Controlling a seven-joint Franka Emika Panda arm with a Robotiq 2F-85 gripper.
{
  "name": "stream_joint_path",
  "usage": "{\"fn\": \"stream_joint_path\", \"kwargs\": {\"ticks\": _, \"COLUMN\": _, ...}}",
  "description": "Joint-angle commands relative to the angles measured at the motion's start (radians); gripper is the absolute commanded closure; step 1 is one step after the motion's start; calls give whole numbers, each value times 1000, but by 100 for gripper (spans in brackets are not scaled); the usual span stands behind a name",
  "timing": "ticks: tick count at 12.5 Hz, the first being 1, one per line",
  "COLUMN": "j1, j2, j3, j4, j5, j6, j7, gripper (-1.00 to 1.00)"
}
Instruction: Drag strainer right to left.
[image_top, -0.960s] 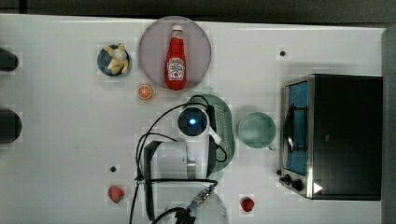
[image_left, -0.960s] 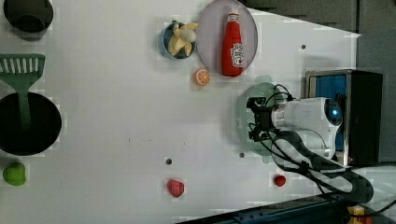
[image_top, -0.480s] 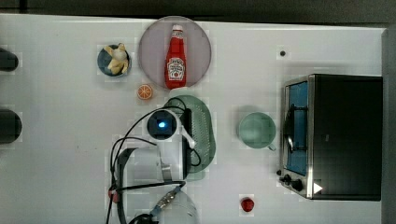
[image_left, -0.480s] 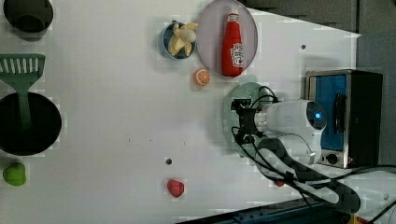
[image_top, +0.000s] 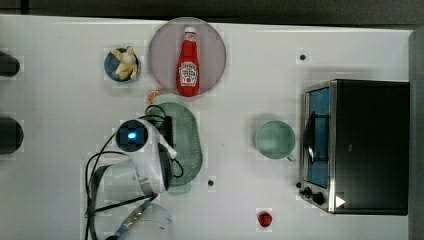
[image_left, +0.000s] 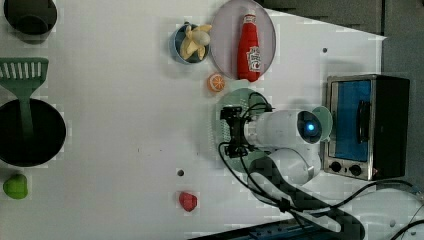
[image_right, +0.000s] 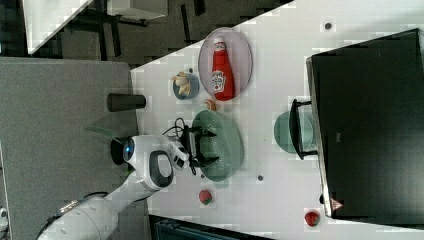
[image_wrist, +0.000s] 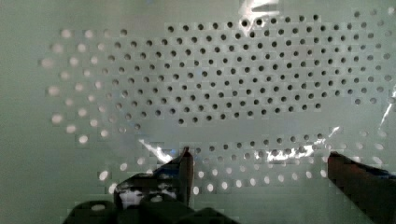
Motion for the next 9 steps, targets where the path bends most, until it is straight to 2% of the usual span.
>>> {"fn": "stream_joint_path", "kwargs": {"ticks": 1, "j1": 74, "j2": 28, "j3": 8, "j4": 65, "j5": 41, "j6": -16, "j7": 89, "gripper": -100}}
{"fn": "stream_joint_path", "kwargs": {"ticks": 9, "j1": 194, "j2": 108, "j3": 8, "j4": 218, "j5": 111, "j6": -83, "j7": 158, "gripper": -100}}
